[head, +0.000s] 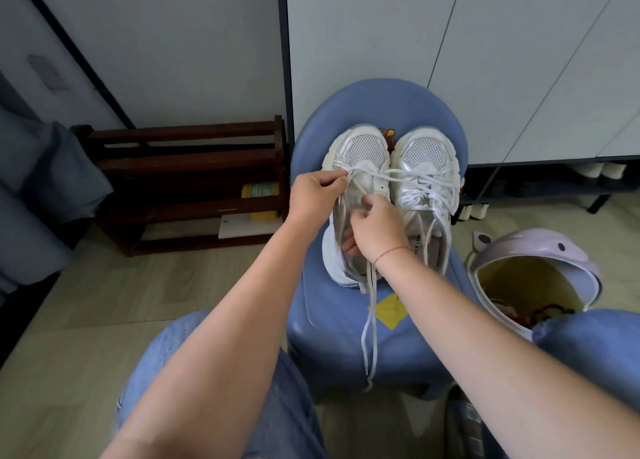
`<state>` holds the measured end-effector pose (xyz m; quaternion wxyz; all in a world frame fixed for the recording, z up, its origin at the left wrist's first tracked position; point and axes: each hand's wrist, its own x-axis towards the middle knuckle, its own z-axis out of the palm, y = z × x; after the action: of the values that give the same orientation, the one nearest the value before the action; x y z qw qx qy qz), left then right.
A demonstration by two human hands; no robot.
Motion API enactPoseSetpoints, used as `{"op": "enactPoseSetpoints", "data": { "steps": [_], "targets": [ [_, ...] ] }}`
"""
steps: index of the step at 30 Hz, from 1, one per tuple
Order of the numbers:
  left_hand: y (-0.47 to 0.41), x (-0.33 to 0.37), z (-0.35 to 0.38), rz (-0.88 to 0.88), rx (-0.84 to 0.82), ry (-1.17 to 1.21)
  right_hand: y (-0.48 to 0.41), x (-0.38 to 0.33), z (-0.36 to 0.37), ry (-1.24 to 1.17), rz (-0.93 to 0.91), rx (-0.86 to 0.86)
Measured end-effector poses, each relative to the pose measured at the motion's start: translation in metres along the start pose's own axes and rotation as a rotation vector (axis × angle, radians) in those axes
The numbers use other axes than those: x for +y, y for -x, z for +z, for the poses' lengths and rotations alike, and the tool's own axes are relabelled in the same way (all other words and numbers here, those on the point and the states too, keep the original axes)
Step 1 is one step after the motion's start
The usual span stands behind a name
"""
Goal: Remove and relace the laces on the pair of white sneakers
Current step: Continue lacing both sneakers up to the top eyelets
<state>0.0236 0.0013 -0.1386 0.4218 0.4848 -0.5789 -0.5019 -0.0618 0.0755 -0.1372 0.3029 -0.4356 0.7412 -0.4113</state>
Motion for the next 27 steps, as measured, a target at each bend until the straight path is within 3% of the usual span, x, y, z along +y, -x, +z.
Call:
{"op": "enactPoseSetpoints", "data": {
  "steps": [3, 9, 14, 27],
  "targets": [
    [0.0, 0.0, -0.001, -0.001, -0.005, 0.014, -0.005, -0.001, -0.001, -0.036, -0.016, 0.068],
    [-0.001, -0.001, -0.001, 0.019, -0.003, -0.004, -0.01, -0.01, -0.005, -0.233, 0.117, -0.102],
    [0.0, -0.001, -0.001, 0.028, -0.008, 0.001, -0.005, -0.01, -0.012, -0.443, 0.158, -0.138],
    [-0.001, -0.001, 0.001, 0.022, 0.02, -0.008, 0.069, 0.028, -0.038, -0.513, 0.282, -0.358]
  ]
}}
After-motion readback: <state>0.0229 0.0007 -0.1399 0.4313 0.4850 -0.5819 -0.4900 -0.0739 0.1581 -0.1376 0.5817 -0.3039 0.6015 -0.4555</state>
